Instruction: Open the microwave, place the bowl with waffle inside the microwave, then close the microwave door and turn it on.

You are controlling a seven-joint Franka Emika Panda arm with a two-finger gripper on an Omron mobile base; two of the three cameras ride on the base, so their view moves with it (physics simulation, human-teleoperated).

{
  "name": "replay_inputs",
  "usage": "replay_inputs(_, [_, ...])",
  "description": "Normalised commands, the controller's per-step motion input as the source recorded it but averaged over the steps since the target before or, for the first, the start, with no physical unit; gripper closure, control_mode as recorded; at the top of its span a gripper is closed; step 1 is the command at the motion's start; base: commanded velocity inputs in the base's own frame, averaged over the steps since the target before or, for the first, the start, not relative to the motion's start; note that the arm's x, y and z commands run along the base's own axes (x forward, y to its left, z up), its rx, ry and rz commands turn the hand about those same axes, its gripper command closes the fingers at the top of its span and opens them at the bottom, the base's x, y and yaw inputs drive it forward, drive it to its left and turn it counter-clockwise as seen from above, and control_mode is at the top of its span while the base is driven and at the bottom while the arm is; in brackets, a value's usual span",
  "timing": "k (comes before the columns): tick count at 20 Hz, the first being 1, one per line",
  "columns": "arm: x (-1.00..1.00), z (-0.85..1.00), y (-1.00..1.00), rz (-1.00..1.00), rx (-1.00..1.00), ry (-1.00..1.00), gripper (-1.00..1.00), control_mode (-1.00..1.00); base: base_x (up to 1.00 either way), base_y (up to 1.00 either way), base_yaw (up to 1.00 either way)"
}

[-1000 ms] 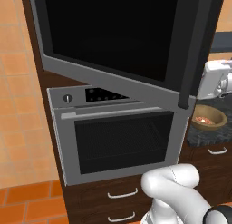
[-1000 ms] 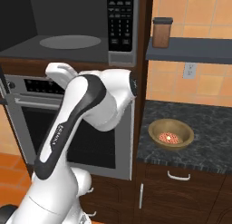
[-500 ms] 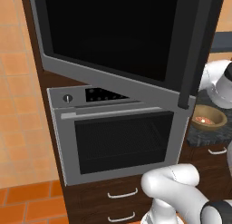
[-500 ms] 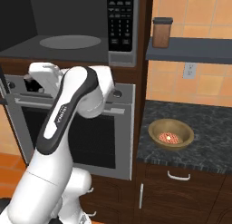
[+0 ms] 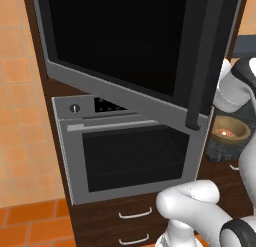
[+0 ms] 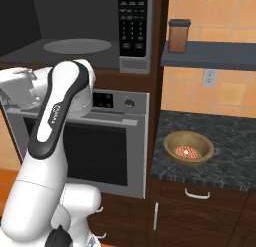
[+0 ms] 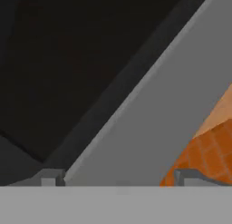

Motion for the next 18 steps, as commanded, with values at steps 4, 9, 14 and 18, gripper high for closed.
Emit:
replay_inputs(4, [-0.75,0.26,0.59,0.19,0.06,-0.17,-1.0,-1.0,0.0,0.0,0.0])
replay_inputs(9, [-0.39,0.07,0.4,0.0,0.17,-0.21,-1.0,-1.0,0.0,0.0,0.0])
replay_inputs(14, [-0.02,0.0,0.08,-0.07,0.01,-0.04,-1.0,-1.0,0.0,0.0,0.0])
replay_inputs(18, [-0.13,0.0,-0.66,-0.05,0.0,-0.15,-1.0,-1.0,0.0,0.0,0.0])
